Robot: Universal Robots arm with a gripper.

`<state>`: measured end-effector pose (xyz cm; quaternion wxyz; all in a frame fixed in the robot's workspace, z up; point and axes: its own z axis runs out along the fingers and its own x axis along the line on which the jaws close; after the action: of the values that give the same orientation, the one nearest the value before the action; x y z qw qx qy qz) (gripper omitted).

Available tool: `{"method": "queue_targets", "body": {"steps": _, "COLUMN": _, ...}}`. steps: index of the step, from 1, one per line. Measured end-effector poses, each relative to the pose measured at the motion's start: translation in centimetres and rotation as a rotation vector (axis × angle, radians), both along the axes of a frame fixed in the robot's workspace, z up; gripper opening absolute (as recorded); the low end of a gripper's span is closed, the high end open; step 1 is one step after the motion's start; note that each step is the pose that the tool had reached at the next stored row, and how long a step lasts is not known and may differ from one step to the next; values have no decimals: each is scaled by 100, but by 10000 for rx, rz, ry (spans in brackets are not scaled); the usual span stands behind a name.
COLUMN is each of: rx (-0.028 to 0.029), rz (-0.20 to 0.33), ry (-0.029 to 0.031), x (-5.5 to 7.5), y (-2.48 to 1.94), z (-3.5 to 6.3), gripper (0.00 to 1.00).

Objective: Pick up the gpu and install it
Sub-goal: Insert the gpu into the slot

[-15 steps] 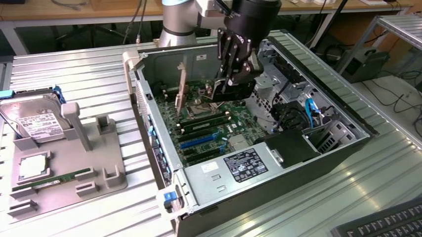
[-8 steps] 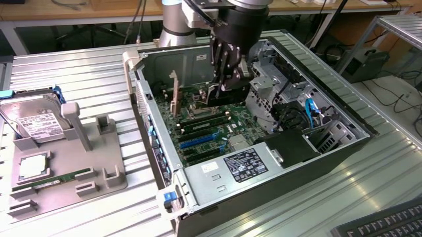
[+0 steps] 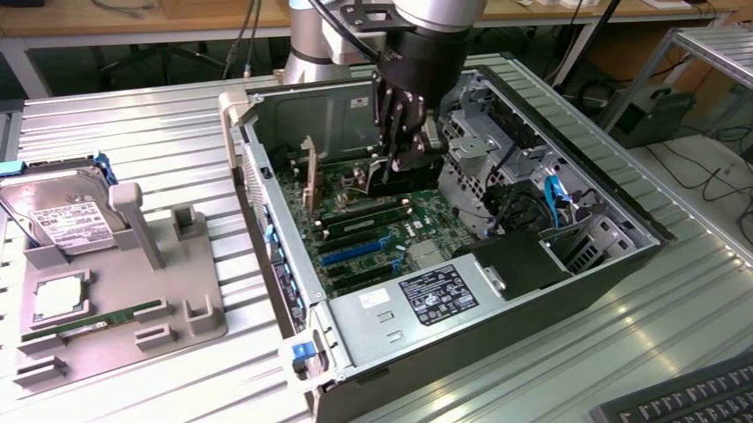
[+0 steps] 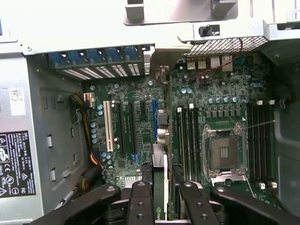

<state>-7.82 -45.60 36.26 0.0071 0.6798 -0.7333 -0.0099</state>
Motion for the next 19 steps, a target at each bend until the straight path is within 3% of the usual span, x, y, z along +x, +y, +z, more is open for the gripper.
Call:
{"method": "queue_targets", "body": {"steps": 3, "rx": 96, "rz": -1, "ry": 0, "x": -3, "y": -45, "z": -31, "gripper": 26}}
{"method": "queue_targets", "body": {"steps": 4, "rx": 137, "rz": -1, "ry": 0, "x": -8, "y": -77, "z": -54, "gripper": 26}}
{"method": "queue_targets", "body": {"steps": 7, "rx": 168, "rz": -1, "ry": -2, "x": -58, "y": -122, "z": -104, "gripper": 26}}
{"method": "queue_targets", "body": {"steps": 19, "rx": 176, "rz": 14, "ry": -4, "x": -149, "y": -124, "z": -367, "gripper": 26}}
